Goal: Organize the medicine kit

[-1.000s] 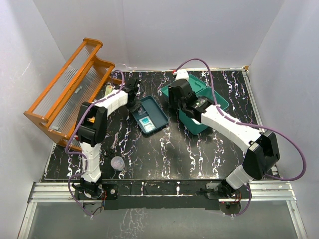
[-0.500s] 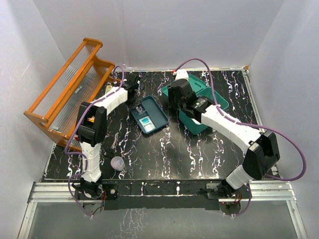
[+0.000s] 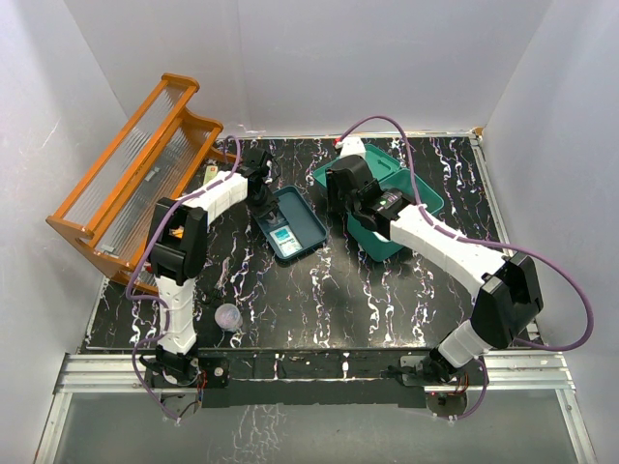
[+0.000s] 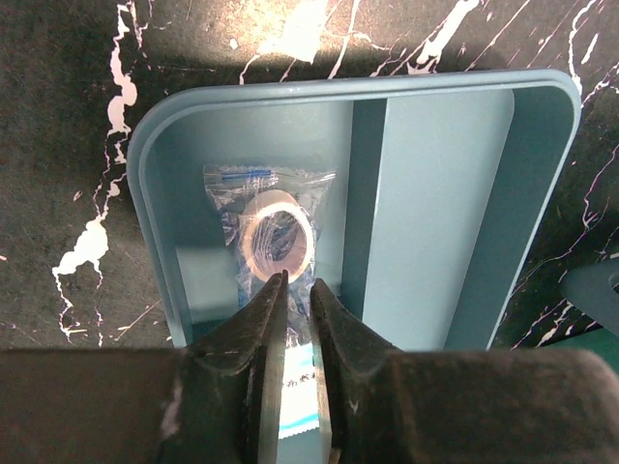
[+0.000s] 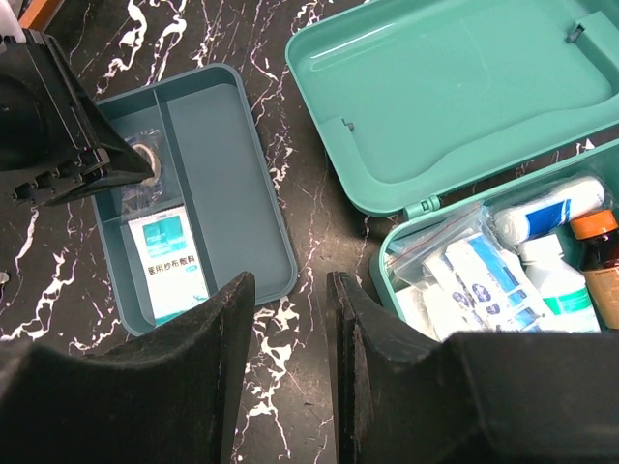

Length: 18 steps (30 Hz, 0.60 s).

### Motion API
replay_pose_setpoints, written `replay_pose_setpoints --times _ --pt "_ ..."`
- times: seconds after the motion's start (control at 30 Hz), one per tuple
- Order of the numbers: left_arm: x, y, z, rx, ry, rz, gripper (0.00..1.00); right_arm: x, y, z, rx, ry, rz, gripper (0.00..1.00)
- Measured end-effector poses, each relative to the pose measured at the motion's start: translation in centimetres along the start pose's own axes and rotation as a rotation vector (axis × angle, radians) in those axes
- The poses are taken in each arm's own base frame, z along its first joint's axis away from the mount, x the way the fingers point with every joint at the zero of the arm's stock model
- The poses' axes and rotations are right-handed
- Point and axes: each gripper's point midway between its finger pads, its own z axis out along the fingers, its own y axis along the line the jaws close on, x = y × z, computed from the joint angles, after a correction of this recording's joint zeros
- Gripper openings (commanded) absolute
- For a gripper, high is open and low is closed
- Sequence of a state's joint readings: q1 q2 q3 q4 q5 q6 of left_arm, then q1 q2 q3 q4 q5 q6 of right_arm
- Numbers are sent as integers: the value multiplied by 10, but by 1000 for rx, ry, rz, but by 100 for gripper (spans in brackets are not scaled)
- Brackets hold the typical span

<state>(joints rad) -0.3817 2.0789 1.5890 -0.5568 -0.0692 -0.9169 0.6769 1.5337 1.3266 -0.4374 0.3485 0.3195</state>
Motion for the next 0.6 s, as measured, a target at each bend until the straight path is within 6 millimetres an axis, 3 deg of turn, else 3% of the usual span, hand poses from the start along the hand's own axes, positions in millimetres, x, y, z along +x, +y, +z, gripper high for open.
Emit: replay_pose_setpoints --times 0.2,0.33,0.6 --pt "0 4 3 -15 1 31 19 0 0 0 0 0 0 34" --pt "-4 3 3 -23 -5 77 28 0 0 0 0 1 -1 34" --pt "-27 -13 -18 7 -61 193 33 5 -1 1 3 8 -3 34"
